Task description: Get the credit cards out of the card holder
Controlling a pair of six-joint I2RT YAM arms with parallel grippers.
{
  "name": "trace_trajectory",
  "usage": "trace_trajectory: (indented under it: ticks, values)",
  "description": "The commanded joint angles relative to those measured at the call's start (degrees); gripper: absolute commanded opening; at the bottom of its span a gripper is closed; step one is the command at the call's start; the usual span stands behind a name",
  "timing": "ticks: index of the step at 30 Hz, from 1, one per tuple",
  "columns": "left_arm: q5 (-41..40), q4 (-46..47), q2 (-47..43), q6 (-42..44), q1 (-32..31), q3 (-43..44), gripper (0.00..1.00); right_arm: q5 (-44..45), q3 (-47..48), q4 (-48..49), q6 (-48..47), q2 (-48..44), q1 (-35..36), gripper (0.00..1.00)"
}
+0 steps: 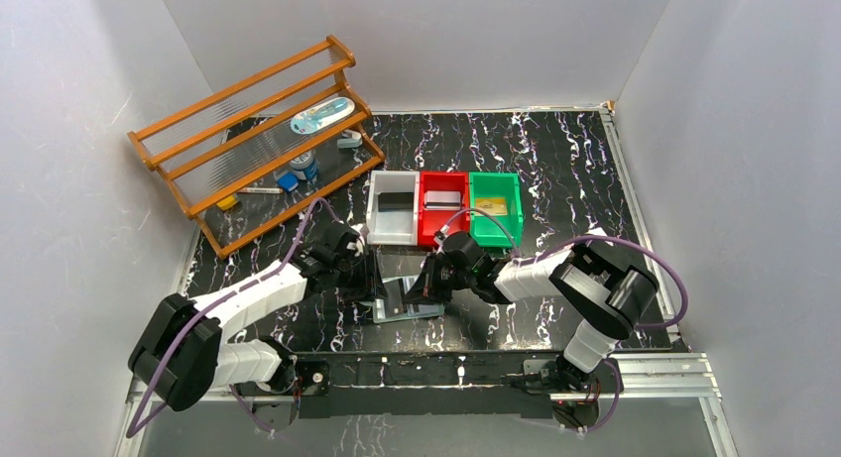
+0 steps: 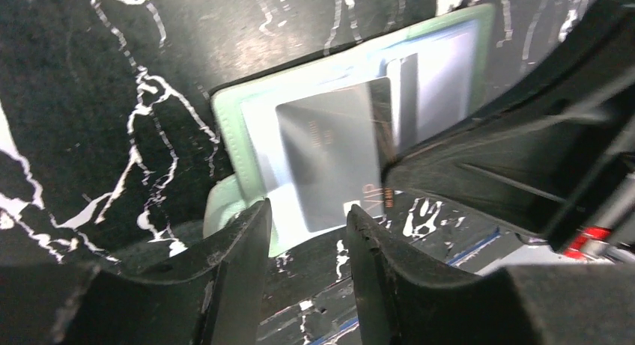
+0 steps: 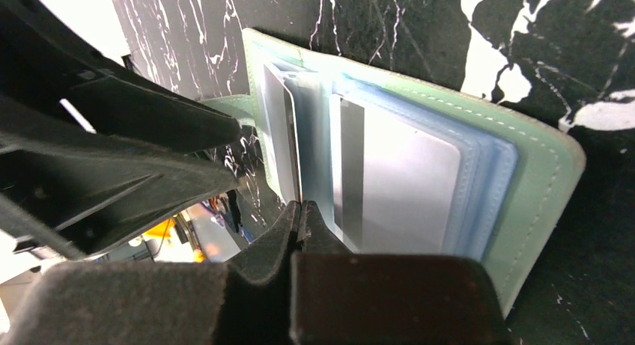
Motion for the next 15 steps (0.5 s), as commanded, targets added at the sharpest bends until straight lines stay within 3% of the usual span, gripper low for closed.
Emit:
trace_trajectory:
  ticks: [1, 6, 15]
  values:
    - [4.4, 4.1, -1.9, -0.4, 0.1, 1.6, 0.42, -1.7, -1.4, 4.4, 2.0, 1.5, -0.4, 0.02]
    - [9.1, 10.0, 3.4, -1.9, 0.1, -0.9, 0.42, -1.3, -1.6, 4.1, 2.1, 1.3, -0.3, 0.03]
    - [1.7, 2.7, 6.9, -0.8, 0.1, -2.3, 0.40, -1.7, -1.0, 3.0, 1.6, 1.1, -0.5, 0.04]
